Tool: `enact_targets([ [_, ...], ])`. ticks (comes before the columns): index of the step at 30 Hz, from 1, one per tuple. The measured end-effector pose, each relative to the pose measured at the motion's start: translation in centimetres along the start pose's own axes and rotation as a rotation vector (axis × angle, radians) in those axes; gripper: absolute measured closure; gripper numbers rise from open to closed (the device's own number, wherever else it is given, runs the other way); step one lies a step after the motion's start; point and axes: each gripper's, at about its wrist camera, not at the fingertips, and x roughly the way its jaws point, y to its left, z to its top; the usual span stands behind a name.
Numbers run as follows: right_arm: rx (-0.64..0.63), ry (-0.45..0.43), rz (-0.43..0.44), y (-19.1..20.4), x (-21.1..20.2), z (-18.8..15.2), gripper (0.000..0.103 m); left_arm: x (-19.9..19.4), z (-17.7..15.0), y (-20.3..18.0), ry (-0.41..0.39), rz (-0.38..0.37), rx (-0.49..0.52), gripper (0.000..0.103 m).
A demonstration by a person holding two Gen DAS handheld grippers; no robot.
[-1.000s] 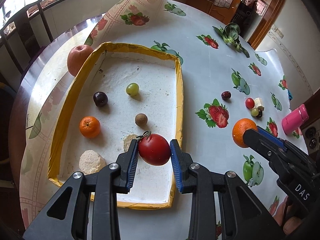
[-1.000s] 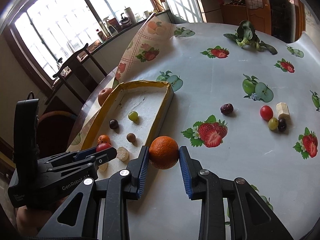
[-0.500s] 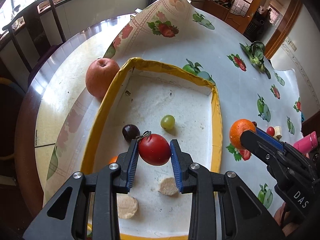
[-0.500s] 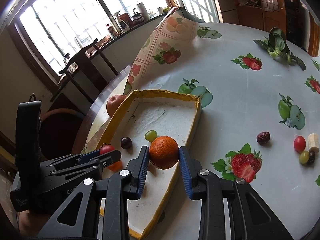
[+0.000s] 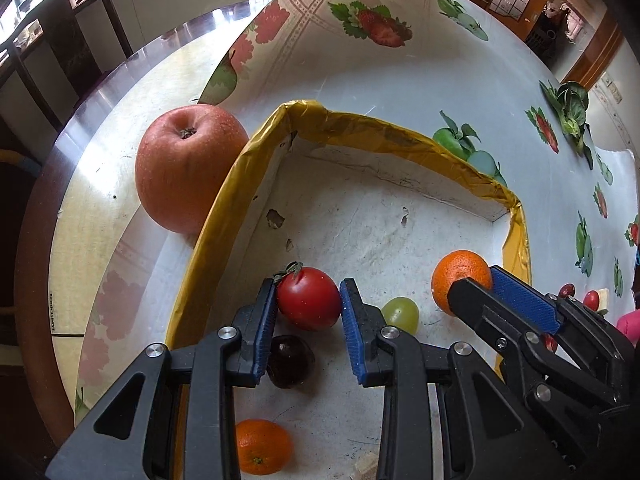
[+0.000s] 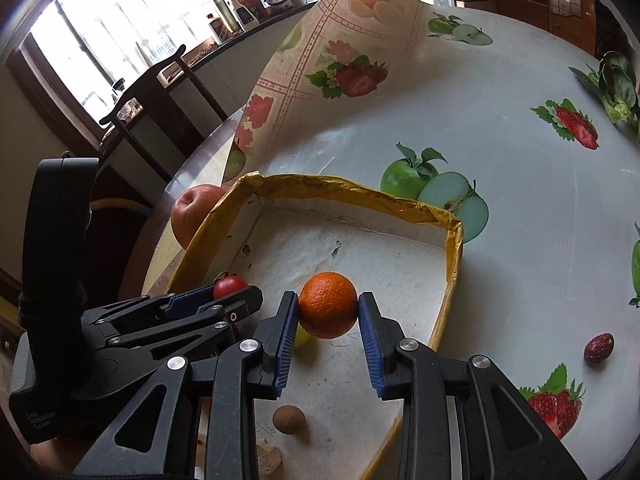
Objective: Organize fruits
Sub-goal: 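Open both grippers to drop the tomato and tangerine into the tray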
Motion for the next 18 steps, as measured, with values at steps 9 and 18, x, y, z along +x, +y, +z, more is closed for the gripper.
enact_targets([
  [9,0.017,0.052,-0.004,-0.9,1.6,-0.1,0.07,0.3,-0.5,-0.5,0.009,0.016,0.002,0.066],
  [18,0.068,-0.025,0.022,-2.2,-2.7,-0.5,0.052,-3.6,-2.5,-1.7,-0.054,0.017,0.011,0.045],
])
